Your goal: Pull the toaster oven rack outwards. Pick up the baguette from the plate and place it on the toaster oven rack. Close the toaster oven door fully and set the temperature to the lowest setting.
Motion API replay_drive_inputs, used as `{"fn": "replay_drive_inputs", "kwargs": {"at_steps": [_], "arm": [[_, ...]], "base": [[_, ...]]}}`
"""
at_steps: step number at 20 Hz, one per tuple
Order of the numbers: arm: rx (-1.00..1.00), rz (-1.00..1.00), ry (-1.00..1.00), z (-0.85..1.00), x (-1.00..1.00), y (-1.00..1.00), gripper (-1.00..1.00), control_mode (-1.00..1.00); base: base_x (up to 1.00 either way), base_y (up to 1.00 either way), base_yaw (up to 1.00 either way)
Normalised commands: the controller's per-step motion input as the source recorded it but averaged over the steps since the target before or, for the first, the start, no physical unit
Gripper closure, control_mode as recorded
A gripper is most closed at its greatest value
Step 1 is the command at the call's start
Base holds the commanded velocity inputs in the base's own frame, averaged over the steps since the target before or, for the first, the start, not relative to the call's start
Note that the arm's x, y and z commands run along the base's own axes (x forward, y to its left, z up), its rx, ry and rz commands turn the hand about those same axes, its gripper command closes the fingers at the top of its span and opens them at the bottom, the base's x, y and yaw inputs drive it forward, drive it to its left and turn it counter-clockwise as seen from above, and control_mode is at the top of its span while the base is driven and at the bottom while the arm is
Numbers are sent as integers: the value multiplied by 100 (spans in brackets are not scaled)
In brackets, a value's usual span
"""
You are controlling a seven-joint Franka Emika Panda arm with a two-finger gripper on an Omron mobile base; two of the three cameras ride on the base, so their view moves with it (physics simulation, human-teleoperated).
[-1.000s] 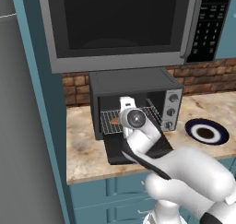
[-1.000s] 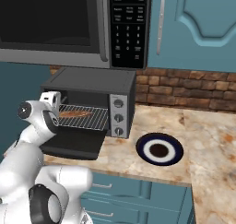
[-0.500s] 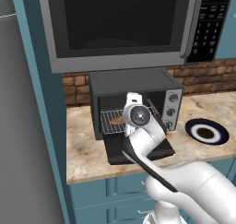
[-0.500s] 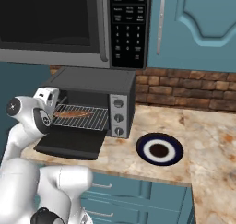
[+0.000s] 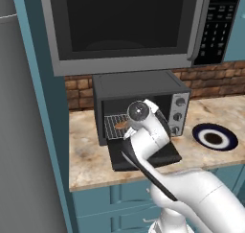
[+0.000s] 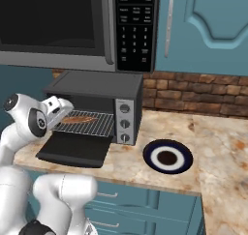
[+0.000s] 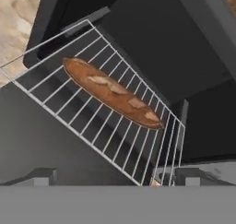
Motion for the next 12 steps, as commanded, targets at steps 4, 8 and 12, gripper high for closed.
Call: {"fn": "replay_drive_inputs", "kwargs": {"at_steps": [4,8,12], "arm": [[11,-28,51,-6,44,-47,-100,-100],[17,-30,58,-41,28,-40,-100,-100],[33,-32,37,-44,6,-46,-100,-100]], "base": [[0,0,0],[0,0,0],[0,0,0]]}}
